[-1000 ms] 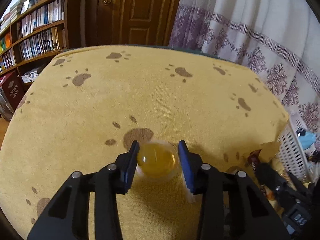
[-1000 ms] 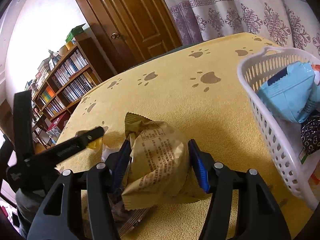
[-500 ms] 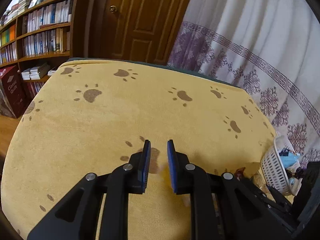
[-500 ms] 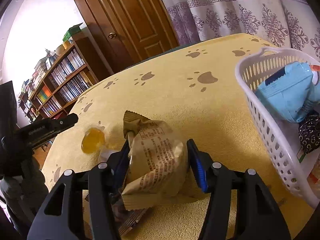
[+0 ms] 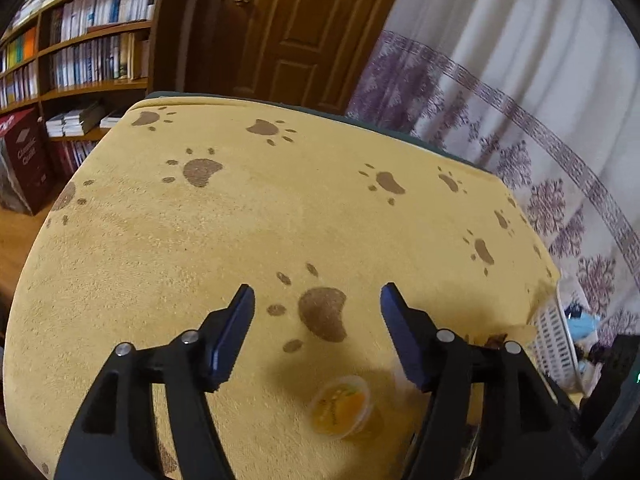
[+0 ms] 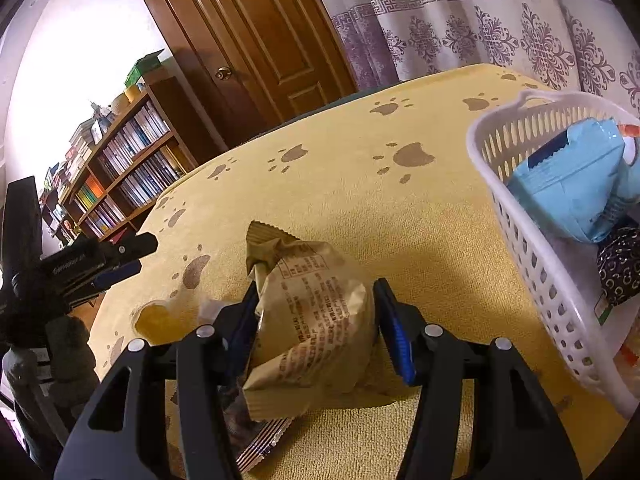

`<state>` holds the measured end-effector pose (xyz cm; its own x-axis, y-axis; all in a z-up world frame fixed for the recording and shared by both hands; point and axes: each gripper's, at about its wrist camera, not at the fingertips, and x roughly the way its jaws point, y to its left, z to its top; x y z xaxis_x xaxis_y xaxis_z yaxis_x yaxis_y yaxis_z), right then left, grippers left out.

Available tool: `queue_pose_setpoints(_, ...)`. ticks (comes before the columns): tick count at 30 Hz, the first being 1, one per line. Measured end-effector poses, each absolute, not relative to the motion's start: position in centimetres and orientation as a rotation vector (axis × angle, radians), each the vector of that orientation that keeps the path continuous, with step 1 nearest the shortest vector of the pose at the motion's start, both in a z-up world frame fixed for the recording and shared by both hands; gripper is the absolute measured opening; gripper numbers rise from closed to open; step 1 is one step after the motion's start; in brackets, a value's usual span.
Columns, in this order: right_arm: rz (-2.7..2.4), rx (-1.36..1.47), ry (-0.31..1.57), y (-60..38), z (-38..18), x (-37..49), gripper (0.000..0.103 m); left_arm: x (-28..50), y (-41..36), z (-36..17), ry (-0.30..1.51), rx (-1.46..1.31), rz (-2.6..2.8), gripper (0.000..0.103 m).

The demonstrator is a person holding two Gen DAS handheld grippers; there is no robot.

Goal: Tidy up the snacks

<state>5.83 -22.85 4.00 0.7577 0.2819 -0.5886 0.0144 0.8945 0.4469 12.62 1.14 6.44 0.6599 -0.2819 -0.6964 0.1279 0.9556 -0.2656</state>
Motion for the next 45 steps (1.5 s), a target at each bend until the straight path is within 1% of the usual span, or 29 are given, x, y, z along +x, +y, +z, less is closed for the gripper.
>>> queue_pose_setpoints(5,0.16,0.472,0.699,-23.2,4.0,5.7,0.057,10.8,0.7,6.7,0.812,-0.135,-0.272,0.076)
queue_pose_setpoints(9,0.16,0.465,0.698,-22.9,4.1,5.7,0.057,8.7,0.7,5.4,0.834,-0.097,-0.282,0.077)
queue_pose_setpoints(13,0.156,0.465,0.697,-22.8,4.1,5.7,0.057,7.4,0.5,3.0,0.89,-0.104,-0.261,0.078)
queue_pose_setpoints(14,0.155,0.464,0.697,-22.8,4.1,5.6,0.057,7.4,0.3,2.6,0.894,-0.104,-0.257,0.079)
queue_pose_setpoints(25,0.155,0.463,0.696,-22.8,4.1,5.7,0.057,7.2,-0.4,2.2,0.884,-0.089,-0.255,0.079)
queue_pose_setpoints(40,0.163,0.475,0.687,-23.1,4.1,5.6,0.057,5.8,1.9,3.0,0.957,-0.308,-0.225,0.079)
queue_pose_setpoints(45,0.164,0.49,0.682,-23.3,4.2,5.5,0.057,6.2,0.4,2.8,0.984,-0.335,-0.242,0.075)
